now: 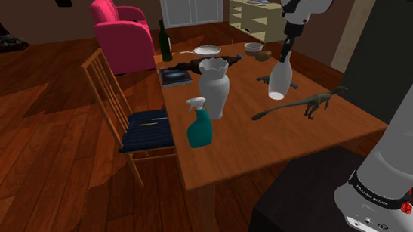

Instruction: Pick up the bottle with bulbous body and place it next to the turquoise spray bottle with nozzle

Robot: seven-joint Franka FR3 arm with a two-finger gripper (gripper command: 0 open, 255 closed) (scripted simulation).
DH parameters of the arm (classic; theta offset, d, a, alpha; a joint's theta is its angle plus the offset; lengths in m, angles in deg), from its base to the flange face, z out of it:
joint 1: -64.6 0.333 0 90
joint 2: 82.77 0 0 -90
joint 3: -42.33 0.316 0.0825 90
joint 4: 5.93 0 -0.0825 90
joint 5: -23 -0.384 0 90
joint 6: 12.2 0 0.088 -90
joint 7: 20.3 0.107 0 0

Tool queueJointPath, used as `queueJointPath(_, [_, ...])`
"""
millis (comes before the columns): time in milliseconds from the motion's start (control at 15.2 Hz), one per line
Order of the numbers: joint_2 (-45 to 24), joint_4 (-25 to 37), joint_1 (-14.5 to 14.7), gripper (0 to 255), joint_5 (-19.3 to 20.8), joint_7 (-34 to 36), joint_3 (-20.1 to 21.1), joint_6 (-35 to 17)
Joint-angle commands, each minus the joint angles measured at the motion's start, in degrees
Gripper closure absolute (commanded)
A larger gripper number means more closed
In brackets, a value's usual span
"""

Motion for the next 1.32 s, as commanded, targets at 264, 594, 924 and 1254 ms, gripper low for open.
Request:
queueJointPath(264, [1.4, 3.2, 0.2, 255, 1.1, 1.1, 0.0, 4.3])
queueJointPath(594, [2.0, 6.3, 0.2, 255, 1.6, 1.7, -0.1, 7.9])
queueJointPath(924, [2.3, 9.9, 0.1, 255, 1.9, 2.2, -0.1, 11.7])
queueJointPath(1254, [2.2, 13.8, 0.0, 255, 2.0, 2.6, -0.2, 15.5])
